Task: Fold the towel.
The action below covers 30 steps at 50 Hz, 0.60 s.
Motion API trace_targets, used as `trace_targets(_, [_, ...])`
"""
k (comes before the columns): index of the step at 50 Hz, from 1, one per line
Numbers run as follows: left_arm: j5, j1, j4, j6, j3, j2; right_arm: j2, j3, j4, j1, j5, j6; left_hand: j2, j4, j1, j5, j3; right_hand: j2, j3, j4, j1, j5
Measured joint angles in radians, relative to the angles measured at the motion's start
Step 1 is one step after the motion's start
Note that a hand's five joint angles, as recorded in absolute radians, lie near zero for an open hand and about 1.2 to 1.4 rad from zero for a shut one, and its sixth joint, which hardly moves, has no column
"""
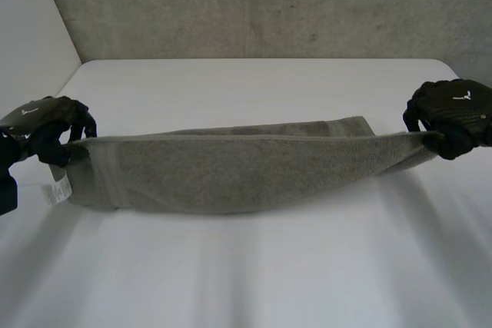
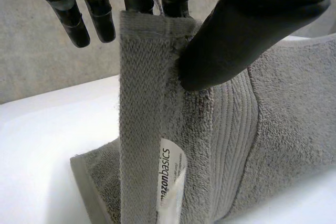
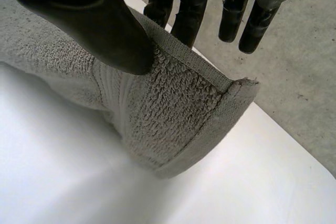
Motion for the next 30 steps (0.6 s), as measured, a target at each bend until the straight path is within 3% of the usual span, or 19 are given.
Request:
trace_targets(10, [0.063, 0.090, -0.020, -0.010, -0.085, 0.179, -0.159, 0.084, 0.045, -0.083, -0.068, -0.056, 0.000, 0.000, 0.000, 0.000, 0.000, 0.000, 0.000, 0.000, 0.000, 0.000])
trace_targets(16, [0.112, 0.156, -0.021, -0.036, -0.085, 0.213, -0.168, 0.060, 0.068, -0.123, -0.140, -0.064, 0.000, 0.000, 0.000, 0.000, 0.000, 0.000, 0.000, 0.000, 0.000, 0.000])
trace_targets(22, [0.123, 0.161, 0.003, -0.060, -0.056, 0.120, -0.031, -0.025, 0.065, -0.111, -0.157, -0.066, 0.000, 0.000, 0.000, 0.000, 0.000, 0.000, 0.000, 0.000, 0.000, 0.000])
trace_targets(30, [0.065, 0.044, 0.031, -0.103, 0.082, -0.180, 0.257, -0.236, 0.061, 0.036, -0.050, -0.072, 0.004, 0.000, 0.000, 0.005, 0.000, 0.001, 0.000, 0.000, 0.000, 0.004])
